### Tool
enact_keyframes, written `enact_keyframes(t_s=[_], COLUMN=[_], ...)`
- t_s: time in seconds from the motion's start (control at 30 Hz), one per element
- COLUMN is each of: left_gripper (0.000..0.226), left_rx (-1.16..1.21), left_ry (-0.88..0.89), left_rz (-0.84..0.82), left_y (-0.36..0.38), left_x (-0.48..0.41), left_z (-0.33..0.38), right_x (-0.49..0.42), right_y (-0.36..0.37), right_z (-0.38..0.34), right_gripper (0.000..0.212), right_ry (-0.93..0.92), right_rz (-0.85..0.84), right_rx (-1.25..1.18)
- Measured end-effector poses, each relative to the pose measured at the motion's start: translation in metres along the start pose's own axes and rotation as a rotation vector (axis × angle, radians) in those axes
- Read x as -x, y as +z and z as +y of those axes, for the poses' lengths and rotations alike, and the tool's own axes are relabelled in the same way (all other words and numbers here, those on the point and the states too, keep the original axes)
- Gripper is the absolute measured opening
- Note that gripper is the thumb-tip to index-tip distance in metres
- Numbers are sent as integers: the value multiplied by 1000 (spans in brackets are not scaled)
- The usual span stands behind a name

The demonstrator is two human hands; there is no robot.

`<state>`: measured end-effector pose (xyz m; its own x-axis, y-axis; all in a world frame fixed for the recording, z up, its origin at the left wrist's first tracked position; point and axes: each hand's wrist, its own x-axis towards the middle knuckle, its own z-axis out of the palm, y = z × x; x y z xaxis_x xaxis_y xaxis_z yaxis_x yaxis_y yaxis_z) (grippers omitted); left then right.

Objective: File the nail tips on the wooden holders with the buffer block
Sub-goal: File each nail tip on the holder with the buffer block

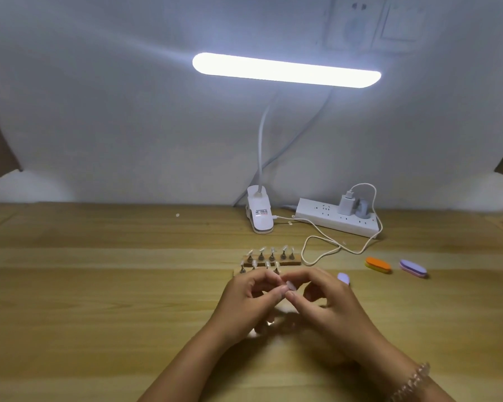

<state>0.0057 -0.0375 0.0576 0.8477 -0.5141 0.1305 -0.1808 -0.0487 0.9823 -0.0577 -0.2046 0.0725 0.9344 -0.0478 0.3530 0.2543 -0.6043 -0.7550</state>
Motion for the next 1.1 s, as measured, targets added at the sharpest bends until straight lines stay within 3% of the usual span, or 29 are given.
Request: enact_keyframes(t_s=[0.17, 0.33, 0.43, 0.6, 0.7, 0.87, 1.1], left_gripper=[9, 19, 26, 41, 42, 40, 34], left_rx=[25, -278, -543, -669, -738, -773, -806], left_ry=[38, 190, 113, -108, -118, -95, -89], left_rz=[81, 487, 650, 534, 466, 446, 435], left_y=[-3, -9, -25, -33, -31, -31, -30], left_x=[-2, -7, -9, -14, -16, -15, -15], left_z=[2, -6, -11, -17, -18, -20, -21], right_x=[-10, -30, -41, -48, -46, -49, -50], right_y=[-8, -12, -7, -3, 1, 1, 6], right_z=[1, 12, 16, 17, 19, 19, 15], right_gripper=[9, 10, 10, 8, 11, 37, 18], right_ry=[37, 61, 122, 124, 110, 94, -31], right_rz=[24, 105, 57, 38, 29, -64, 2], right_rx=[6, 297, 356, 388, 396, 462, 561])
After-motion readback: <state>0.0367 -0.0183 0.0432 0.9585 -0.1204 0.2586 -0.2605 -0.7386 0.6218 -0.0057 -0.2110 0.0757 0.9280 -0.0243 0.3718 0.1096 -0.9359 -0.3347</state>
